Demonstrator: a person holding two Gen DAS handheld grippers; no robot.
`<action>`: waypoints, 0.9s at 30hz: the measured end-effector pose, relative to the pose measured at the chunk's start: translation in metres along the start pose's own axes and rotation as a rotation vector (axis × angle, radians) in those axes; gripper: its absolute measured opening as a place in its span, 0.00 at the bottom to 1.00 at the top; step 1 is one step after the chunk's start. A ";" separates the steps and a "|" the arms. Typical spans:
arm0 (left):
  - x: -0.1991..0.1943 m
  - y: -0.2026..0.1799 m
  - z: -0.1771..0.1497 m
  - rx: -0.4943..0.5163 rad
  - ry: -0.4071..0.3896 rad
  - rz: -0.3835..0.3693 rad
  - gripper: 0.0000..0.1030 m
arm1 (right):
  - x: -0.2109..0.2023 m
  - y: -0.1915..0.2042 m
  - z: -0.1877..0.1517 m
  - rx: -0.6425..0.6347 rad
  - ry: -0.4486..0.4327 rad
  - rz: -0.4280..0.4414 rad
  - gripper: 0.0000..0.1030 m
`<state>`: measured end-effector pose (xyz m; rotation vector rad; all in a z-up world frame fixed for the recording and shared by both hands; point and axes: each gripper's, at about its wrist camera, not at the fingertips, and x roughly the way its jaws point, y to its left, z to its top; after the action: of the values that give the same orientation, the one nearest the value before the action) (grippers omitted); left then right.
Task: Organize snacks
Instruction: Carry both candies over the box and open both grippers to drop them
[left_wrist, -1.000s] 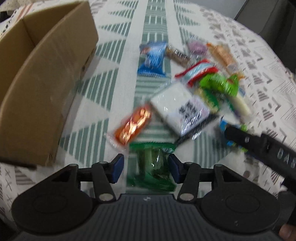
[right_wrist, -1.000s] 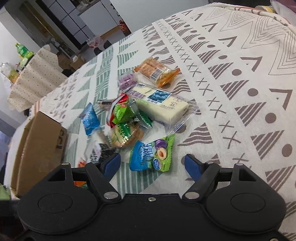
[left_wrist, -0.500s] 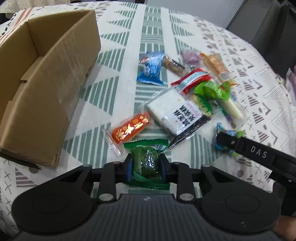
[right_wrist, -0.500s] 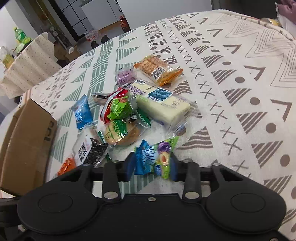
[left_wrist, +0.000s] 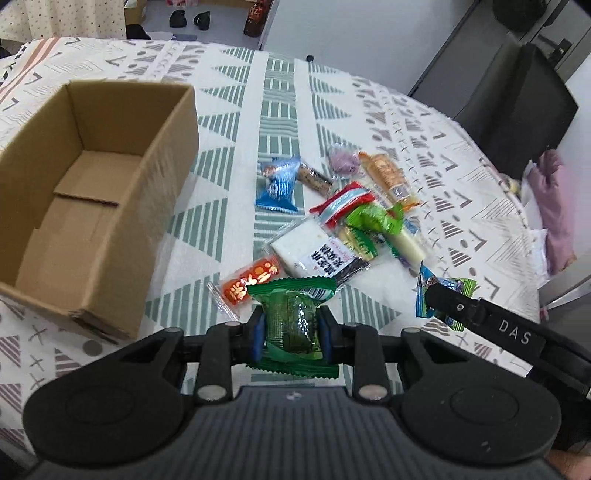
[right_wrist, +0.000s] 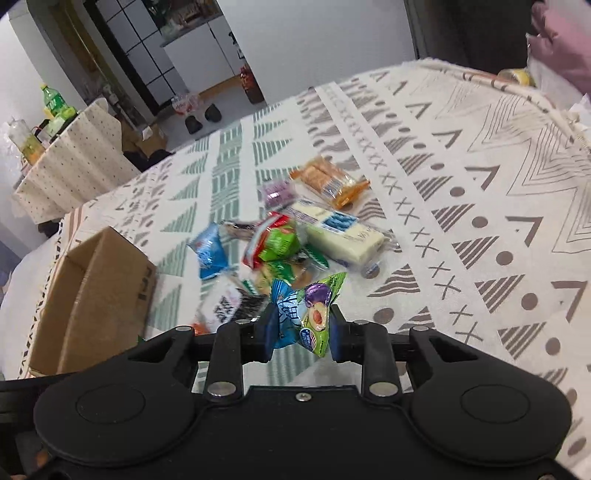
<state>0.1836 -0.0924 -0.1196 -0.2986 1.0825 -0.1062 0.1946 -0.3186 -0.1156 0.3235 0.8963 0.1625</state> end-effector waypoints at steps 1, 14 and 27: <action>-0.006 0.000 0.001 0.012 -0.012 0.002 0.27 | -0.005 0.003 0.000 0.004 -0.006 -0.002 0.26; -0.078 0.030 0.024 0.026 -0.088 -0.040 0.27 | -0.055 0.060 0.007 0.001 -0.084 0.011 0.26; -0.127 0.083 0.047 -0.032 -0.144 -0.041 0.27 | -0.060 0.126 0.019 -0.072 -0.127 0.066 0.26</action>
<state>0.1610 0.0253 -0.0152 -0.3526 0.9364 -0.1024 0.1718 -0.2204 -0.0168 0.2931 0.7524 0.2323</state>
